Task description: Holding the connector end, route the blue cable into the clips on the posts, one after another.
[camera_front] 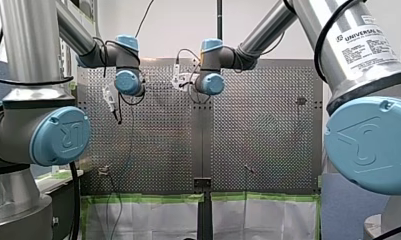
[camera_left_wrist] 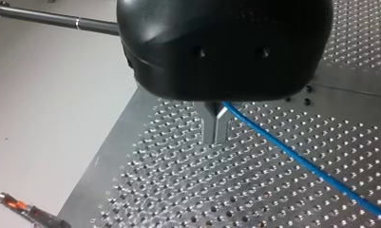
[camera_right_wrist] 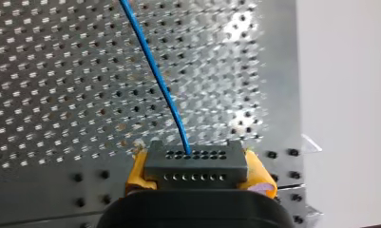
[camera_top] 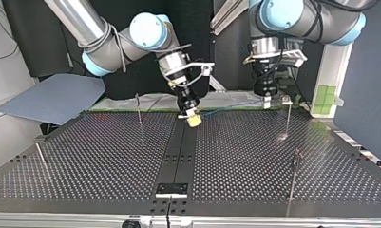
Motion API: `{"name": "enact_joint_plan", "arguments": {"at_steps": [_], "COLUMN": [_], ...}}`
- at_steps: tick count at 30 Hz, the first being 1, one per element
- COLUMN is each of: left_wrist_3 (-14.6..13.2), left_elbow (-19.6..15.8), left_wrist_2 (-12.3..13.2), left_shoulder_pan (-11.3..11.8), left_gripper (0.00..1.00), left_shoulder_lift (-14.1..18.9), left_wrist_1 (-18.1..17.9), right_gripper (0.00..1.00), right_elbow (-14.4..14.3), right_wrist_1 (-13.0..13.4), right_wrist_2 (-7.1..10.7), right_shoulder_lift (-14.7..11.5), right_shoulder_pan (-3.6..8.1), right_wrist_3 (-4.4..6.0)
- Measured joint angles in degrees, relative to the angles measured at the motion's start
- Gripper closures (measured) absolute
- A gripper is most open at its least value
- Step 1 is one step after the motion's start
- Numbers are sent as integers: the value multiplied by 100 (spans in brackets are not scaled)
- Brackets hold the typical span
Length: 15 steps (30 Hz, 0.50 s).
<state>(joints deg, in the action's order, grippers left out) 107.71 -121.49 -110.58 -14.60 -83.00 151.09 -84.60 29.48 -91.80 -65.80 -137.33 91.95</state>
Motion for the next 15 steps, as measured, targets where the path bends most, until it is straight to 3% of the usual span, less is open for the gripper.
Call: {"name": "enact_joint_plan", "arguments": {"at_steps": [10, 15], "left_wrist_3": [208, 304], "left_elbow": [269, 320], "left_wrist_2": [18, 206], "left_shoulder_pan": [258, 505], "left_gripper": [99, 99], "left_shoulder_lift": [50, 114], "left_wrist_1": [206, 241], "right_gripper": [100, 100], "right_elbow": [450, 613], "right_wrist_1": [-285, -339], "right_wrist_2": [3, 6], "right_shoulder_lift": [-8, -8], "right_shoulder_pan": [-149, -178], "right_wrist_3": [-3, 30]}}
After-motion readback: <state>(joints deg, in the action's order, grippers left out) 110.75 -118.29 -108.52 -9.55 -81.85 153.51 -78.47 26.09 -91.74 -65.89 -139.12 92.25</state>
